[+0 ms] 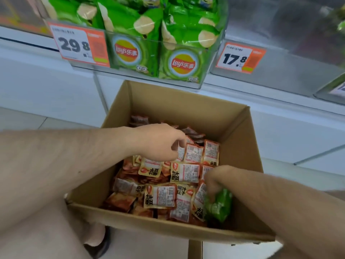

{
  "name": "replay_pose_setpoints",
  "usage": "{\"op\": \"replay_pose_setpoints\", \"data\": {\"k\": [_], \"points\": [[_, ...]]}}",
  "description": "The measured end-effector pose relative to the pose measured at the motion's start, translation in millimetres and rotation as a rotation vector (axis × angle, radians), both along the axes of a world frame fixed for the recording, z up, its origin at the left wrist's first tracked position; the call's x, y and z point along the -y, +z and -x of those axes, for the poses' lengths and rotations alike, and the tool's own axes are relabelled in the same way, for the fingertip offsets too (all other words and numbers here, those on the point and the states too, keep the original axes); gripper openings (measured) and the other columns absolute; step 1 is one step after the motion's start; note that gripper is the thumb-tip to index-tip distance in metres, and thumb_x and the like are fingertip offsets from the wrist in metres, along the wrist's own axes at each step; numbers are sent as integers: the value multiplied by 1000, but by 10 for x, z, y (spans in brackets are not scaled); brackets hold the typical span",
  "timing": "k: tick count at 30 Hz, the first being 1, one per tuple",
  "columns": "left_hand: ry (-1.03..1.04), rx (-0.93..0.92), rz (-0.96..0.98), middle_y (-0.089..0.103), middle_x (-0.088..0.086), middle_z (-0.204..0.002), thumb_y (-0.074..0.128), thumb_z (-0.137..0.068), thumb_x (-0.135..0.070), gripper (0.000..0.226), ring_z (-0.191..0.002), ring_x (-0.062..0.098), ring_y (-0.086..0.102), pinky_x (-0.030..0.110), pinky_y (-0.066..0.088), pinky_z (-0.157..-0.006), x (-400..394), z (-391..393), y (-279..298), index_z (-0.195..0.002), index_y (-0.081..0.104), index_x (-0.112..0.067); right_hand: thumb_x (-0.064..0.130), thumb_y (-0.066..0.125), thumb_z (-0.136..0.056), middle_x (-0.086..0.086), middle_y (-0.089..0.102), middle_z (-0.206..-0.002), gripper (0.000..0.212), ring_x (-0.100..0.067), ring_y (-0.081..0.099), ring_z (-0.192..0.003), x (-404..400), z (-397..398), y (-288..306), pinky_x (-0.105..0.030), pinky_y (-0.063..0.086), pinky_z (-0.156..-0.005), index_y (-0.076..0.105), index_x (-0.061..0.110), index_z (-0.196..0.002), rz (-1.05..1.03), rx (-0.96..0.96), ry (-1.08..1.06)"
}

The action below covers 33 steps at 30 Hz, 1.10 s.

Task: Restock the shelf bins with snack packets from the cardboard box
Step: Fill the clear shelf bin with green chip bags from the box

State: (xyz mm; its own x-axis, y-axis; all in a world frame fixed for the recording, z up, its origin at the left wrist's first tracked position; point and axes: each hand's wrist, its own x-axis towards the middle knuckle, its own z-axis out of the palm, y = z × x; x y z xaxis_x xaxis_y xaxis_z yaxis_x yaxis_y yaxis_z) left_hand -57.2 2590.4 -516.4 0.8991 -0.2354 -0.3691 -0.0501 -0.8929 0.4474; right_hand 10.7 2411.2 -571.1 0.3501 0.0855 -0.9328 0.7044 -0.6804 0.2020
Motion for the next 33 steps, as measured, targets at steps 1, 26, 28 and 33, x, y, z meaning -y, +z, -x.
{"op": "replay_pose_setpoints", "data": {"k": [1, 26, 28, 33], "points": [[9, -1, 4, 60, -15, -113, 60, -92, -32, 37, -98, 6, 57, 26, 50, -83, -36, 1, 13, -128, 54, -31, 35, 65, -92, -7, 50, -143, 55, -27, 49, -129, -33, -64, 42, -36, 40, -107, 47, 17, -141, -9, -13, -79], [612, -58, 1153, 73, 7, -114, 75, -80, 1, 48, -107, 23, 69, 37, 53, -96, -246, 70, 600, -124, 61, -14, 56, 78, -69, 0, 74, -111, 60, -22, 69, -103, -108, -330, 1485, -40, 53, -90, 66, 23, -118, -1426, -263, -872], [620, -33, 1161, 74, 7, -113, 72, -81, 1, 44, -105, 23, 70, 35, 54, -93, -234, 54, 682, -122, 62, -13, 36, 84, -72, 0, 75, -109, 53, -19, 71, -101, -158, -235, 1523, -33, 57, -86, 65, 17, -117, -1536, -207, -855], [624, 161, 1211, 75, -6, -104, 83, -70, -22, 47, -99, 17, 71, 32, 58, -69, -297, 14, 976, -113, 65, -23, 27, 77, -62, -10, 76, -102, 53, -28, 73, -93, -268, -332, 1866, -39, 58, -79, 69, 6, -110, -1841, -50, -887]]}}
